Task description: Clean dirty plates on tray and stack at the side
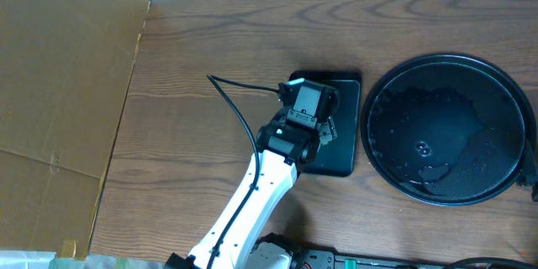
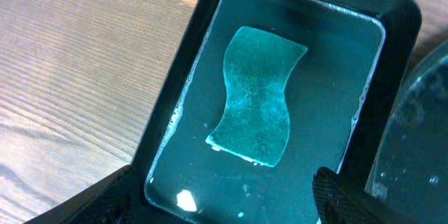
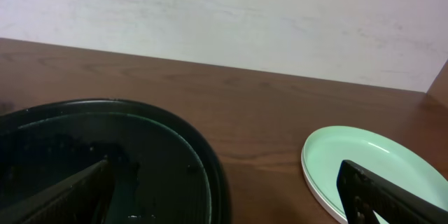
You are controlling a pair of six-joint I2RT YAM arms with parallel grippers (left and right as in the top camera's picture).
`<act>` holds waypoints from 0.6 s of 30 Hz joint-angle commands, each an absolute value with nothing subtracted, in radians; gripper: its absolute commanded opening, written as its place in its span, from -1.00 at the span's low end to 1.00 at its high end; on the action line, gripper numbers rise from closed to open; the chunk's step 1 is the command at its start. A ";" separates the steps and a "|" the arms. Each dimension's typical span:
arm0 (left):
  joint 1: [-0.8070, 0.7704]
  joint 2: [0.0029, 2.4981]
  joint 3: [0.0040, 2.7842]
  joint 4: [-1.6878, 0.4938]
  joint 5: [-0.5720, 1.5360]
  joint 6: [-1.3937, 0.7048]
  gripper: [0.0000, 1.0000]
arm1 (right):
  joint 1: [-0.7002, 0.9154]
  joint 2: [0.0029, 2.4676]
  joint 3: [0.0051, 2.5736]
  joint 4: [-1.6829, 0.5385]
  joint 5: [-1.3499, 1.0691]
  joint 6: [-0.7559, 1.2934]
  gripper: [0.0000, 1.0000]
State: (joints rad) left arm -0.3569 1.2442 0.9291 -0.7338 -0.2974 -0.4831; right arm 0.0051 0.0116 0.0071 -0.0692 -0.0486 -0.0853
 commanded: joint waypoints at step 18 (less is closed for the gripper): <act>-0.191 0.462 0.434 -0.443 -0.071 -0.059 0.61 | 0.013 0.005 0.005 -0.073 -0.045 -0.099 0.98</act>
State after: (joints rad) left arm -0.2218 0.5694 0.4858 -0.4660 -0.1287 -0.1242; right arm 0.0051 0.0116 0.0067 -0.0692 -0.0490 -0.0853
